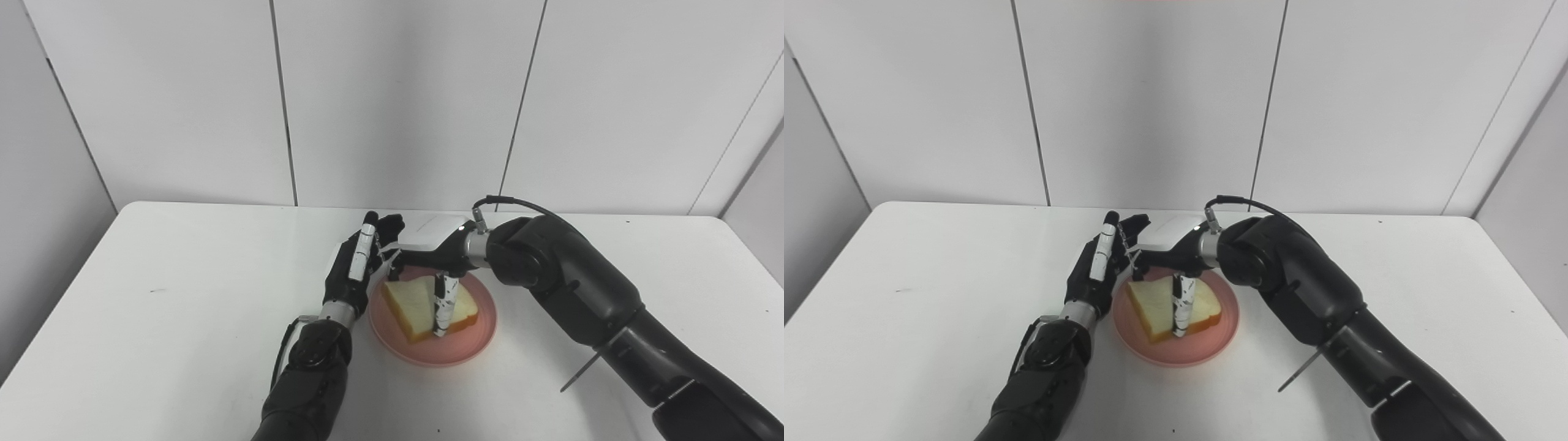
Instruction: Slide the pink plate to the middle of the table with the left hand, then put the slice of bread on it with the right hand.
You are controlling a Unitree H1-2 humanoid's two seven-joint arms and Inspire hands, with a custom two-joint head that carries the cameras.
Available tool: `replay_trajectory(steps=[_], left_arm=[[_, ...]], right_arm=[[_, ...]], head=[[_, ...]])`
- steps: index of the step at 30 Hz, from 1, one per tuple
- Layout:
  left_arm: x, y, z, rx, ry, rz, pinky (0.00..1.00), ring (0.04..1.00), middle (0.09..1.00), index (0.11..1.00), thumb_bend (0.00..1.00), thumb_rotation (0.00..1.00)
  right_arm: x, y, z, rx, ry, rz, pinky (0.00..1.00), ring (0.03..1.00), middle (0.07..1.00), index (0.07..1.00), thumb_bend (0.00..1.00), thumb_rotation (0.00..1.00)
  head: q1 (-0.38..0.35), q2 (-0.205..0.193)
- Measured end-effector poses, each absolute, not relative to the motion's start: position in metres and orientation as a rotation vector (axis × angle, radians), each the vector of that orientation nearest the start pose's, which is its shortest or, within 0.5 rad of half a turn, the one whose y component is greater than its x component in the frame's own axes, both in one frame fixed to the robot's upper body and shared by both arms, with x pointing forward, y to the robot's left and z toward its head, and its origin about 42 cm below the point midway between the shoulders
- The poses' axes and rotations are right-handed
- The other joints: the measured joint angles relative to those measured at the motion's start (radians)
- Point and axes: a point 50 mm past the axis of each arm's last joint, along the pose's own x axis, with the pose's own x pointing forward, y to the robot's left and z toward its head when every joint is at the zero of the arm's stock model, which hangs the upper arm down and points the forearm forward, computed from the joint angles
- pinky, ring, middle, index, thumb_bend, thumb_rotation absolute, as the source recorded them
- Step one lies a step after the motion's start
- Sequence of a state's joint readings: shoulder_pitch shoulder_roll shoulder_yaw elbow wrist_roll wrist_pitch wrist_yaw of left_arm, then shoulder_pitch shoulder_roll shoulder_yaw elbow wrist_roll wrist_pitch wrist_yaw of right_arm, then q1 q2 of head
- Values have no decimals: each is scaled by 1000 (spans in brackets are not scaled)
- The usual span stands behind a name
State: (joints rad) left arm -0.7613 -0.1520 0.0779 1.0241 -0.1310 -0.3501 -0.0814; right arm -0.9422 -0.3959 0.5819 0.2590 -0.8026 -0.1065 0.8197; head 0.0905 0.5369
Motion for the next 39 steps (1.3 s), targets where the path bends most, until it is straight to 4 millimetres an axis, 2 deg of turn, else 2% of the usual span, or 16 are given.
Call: replay_trajectory(steps=[1, 4, 8, 14, 24, 27, 31, 32, 33, 34, 35, 39], left_arm=[[473, 71, 128, -224, -34, -259, 698, 798, 769, 704, 776, 905], [473, 71, 129, -227, -34, -259, 704, 801, 768, 711, 783, 896], [473, 72, 130, -235, -31, -256, 719, 814, 782, 713, 775, 895], [473, 72, 130, -235, -30, -261, 709, 812, 783, 719, 764, 913], [473, 73, 131, -229, -35, -263, 691, 812, 771, 700, 782, 908], [472, 73, 129, -227, -33, -264, 685, 808, 772, 703, 791, 910], [473, 74, 129, -236, -33, -263, 707, 816, 786, 713, 798, 894], [473, 75, 129, -242, -34, -261, 713, 819, 790, 715, 798, 893], [473, 76, 129, -251, -35, -256, 718, 818, 790, 720, 813, 885], [473, 78, 130, -269, -39, -244, 725, 821, 794, 730, 827, 885], [473, 80, 130, -277, -39, -238, 726, 822, 794, 732, 829, 886], [470, 88, 132, -305, -47, -214, 734, 830, 813, 734, 811, 895]], right_arm=[[478, -137, 307, -1753, -218, 940, 908, 895, 862, 805, 1000, 387], [476, -139, 309, -1767, -205, 954, 960, 921, 876, 835, 1000, 414], [471, -140, 322, -1794, -225, 955, 968, 939, 914, 843, 1000, 449], [464, -145, 344, -1827, -247, 931, 999, 970, 954, 860, 1000, 441], [465, -155, 343, -1865, -190, 922, 1000, 1000, 993, 900, 1000, 488], [465, -166, 346, -1771, -192, 927, 1000, 1000, 995, 903, 1000, 471], [469, -196, 351, -1544, -175, 899, 986, 1000, 981, 916, 1000, 463], [470, -206, 348, -1470, -174, 882, 980, 1000, 978, 917, 1000, 460], [471, -215, 345, -1410, -172, 869, 887, 980, 958, 920, 1000, 509], [475, -232, 334, -1287, -162, 832, 818, 932, 931, 922, 995, 600], [476, -243, 323, -1233, -144, 801, 807, 923, 926, 922, 993, 617], [469, -278, 266, -966, -123, 599, 773, 870, 907, 976, 906, 818]], head=[[0, 0], [0, 2], [-2, 3], [-5, 2], [-6, 8], [-12, 8], [-6, 5], [-6, 5], [-9, 2], [-9, 2], [-9, 2], [-12, 2]])
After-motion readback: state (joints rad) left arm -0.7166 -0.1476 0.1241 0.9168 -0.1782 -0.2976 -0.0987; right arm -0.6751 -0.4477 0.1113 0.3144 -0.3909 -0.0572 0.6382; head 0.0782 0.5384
